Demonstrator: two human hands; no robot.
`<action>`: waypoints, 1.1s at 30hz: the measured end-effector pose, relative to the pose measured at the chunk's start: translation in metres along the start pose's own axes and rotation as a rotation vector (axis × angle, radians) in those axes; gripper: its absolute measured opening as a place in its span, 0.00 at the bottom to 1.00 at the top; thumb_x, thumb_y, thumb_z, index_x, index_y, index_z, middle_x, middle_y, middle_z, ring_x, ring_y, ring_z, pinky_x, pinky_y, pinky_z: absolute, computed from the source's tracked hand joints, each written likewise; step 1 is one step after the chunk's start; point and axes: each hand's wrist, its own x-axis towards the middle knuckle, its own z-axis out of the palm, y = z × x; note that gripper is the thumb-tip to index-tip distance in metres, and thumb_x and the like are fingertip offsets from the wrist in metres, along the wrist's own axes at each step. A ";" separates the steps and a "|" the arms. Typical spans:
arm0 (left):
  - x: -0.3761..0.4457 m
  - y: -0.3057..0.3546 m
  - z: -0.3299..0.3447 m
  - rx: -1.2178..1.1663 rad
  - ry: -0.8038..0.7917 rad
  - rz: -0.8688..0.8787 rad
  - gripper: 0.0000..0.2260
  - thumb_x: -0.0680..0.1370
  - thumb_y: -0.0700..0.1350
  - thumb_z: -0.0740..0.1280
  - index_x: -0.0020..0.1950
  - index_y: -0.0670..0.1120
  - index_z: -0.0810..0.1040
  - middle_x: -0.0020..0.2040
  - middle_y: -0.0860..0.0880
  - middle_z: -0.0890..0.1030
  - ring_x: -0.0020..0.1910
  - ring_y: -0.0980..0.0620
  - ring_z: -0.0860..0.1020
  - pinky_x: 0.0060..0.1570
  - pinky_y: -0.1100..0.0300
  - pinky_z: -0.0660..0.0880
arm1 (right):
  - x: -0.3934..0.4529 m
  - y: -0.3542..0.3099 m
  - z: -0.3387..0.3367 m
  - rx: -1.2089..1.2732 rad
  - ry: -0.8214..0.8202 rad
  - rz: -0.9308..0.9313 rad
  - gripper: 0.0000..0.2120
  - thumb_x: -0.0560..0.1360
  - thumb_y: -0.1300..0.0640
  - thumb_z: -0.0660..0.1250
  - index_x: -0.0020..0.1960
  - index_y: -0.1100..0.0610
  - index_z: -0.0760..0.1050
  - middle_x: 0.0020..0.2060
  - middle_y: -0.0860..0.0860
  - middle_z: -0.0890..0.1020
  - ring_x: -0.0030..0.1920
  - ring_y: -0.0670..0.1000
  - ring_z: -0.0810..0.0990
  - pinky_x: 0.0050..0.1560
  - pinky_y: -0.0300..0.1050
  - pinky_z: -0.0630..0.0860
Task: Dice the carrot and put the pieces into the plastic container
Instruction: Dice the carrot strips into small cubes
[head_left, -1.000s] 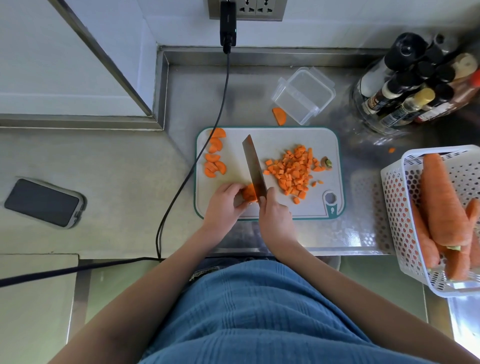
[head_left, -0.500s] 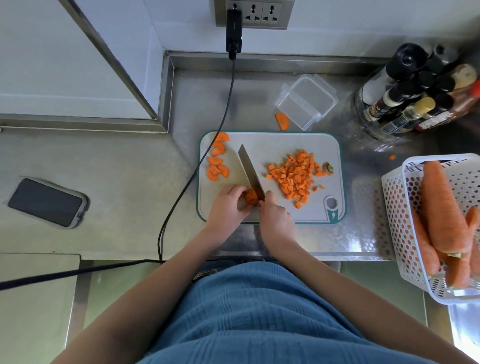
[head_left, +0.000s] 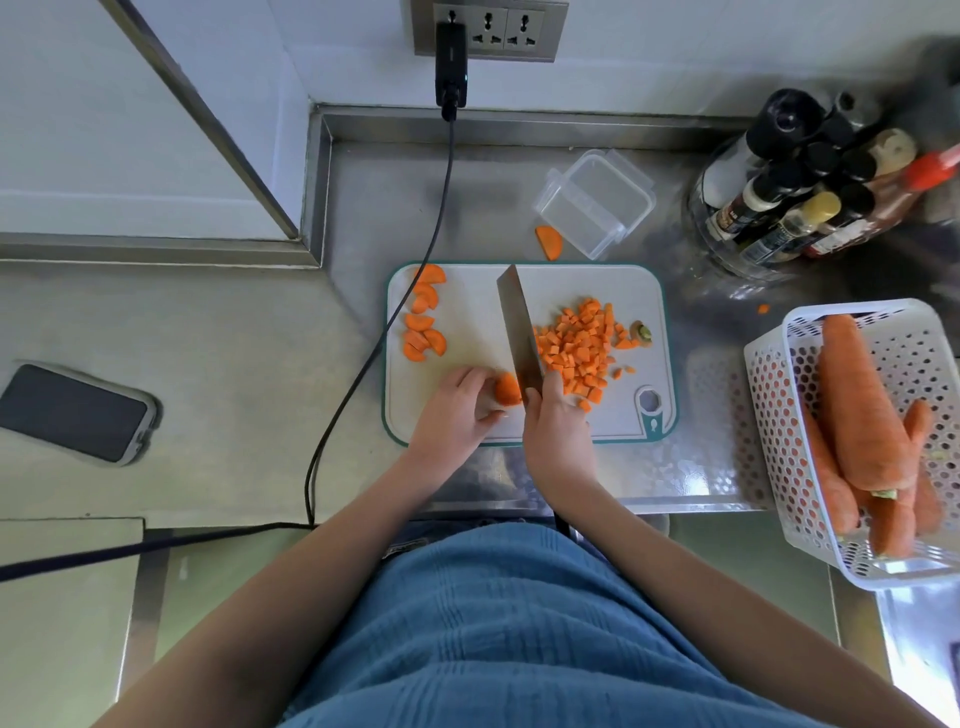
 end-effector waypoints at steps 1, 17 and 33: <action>-0.002 -0.002 -0.001 0.008 0.010 -0.017 0.16 0.69 0.40 0.74 0.56 0.41 0.77 0.52 0.45 0.78 0.53 0.47 0.75 0.54 0.66 0.65 | -0.001 -0.001 0.001 0.012 -0.007 -0.008 0.12 0.83 0.53 0.49 0.63 0.58 0.62 0.35 0.54 0.76 0.36 0.58 0.77 0.33 0.48 0.73; 0.002 -0.002 0.001 -0.042 0.031 -0.062 0.08 0.72 0.39 0.72 0.51 0.40 0.82 0.45 0.46 0.79 0.45 0.50 0.78 0.47 0.63 0.73 | 0.003 0.006 0.016 -0.130 -0.038 -0.006 0.07 0.83 0.59 0.50 0.61 0.57 0.61 0.41 0.60 0.80 0.39 0.60 0.79 0.34 0.50 0.75; 0.008 0.005 0.004 -0.043 0.020 -0.053 0.11 0.71 0.40 0.73 0.51 0.41 0.79 0.47 0.46 0.80 0.47 0.50 0.77 0.47 0.65 0.70 | 0.015 0.015 0.009 -0.112 -0.101 -0.046 0.12 0.83 0.55 0.51 0.65 0.55 0.64 0.44 0.60 0.81 0.42 0.61 0.80 0.41 0.55 0.79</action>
